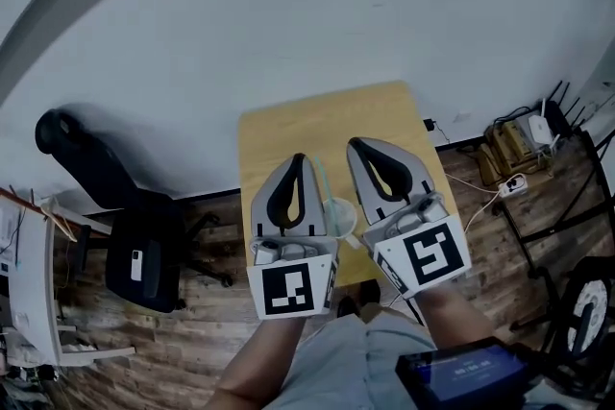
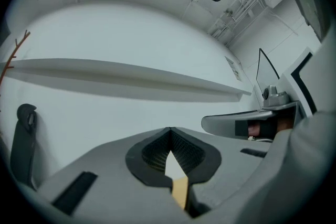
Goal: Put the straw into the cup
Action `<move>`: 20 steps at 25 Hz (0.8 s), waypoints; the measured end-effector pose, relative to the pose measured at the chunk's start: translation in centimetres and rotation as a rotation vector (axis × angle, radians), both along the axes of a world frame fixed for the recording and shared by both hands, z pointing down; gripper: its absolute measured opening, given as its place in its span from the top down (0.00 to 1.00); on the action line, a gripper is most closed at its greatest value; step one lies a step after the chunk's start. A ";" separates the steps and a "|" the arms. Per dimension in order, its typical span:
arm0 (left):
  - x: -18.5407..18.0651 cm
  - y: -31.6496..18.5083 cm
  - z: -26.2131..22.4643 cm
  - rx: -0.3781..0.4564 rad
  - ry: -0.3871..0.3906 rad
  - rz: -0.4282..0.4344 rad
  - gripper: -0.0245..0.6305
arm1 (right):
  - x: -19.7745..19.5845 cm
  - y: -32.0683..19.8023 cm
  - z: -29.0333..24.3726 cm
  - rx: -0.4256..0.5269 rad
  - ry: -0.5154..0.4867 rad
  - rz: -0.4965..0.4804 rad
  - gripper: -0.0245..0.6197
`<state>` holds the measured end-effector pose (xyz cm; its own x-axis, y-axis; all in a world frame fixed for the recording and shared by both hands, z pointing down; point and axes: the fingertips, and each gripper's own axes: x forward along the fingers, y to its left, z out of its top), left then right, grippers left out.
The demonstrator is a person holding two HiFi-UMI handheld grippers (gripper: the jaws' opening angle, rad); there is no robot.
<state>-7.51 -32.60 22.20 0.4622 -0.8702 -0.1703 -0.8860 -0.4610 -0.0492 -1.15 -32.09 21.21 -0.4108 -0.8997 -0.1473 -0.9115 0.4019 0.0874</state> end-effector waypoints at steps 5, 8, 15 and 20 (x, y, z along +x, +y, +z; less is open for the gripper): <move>0.3 0.9 -0.9 0.034 -0.011 -0.001 0.96 | 0.3 0.9 -0.7 0.016 -0.005 -0.003 0.96; 0.4 1.1 -1.2 0.040 -0.013 -0.003 0.96 | 0.5 1.1 -1.0 0.024 -0.013 -0.003 0.96; 0.2 1.3 -1.5 0.053 -0.024 -0.014 0.96 | 0.5 1.5 -1.4 0.037 -0.018 -0.004 0.96; 0.3 1.4 -1.4 0.055 -0.028 -0.014 0.96 | 0.7 1.6 -1.2 0.031 -0.017 0.002 0.96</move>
<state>-7.20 -31.25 20.76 0.4550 -0.8666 -0.2050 -0.8905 -0.4441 -0.0990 -0.43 -30.49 20.06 -0.4065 -0.8954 -0.1819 -0.9137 0.3977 0.0842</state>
